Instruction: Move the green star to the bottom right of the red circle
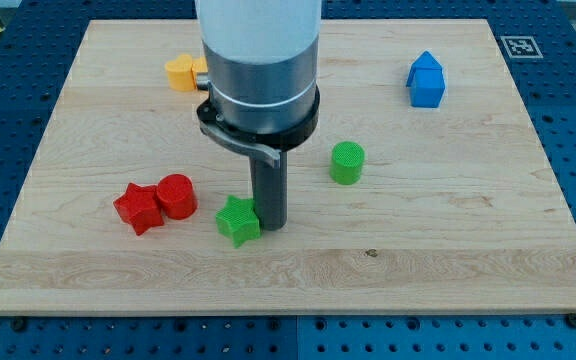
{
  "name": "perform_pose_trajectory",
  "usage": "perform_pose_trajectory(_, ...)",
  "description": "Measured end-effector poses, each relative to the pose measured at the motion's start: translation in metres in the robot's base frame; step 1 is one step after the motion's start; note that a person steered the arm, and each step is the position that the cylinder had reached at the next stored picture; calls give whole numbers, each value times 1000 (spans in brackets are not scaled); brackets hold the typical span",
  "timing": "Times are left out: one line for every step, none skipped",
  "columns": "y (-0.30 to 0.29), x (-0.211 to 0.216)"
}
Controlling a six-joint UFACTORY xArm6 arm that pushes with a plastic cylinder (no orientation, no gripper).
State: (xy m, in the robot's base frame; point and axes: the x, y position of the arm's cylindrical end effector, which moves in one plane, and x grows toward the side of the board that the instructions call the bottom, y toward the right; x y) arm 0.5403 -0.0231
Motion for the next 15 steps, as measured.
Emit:
perform_pose_trajectory(0,2)
perform_pose_trajectory(0,2)
perform_pose_trajectory(-14,10)
perform_pose_trajectory(-24,10)
perform_pose_trajectory(-28,10)
perform_pose_trajectory(-28,14)
perform_pose_trajectory(-28,15)
perform_pose_trajectory(-28,-2)
perform_pose_trajectory(-28,-17)
perform_pose_trajectory(-28,-18)
perform_pose_trajectory(-28,-21)
perform_pose_trajectory(-28,-30)
perform_pose_trajectory(-28,-30)
perform_pose_trajectory(-22,-11)
perform_pose_trajectory(-22,-1)
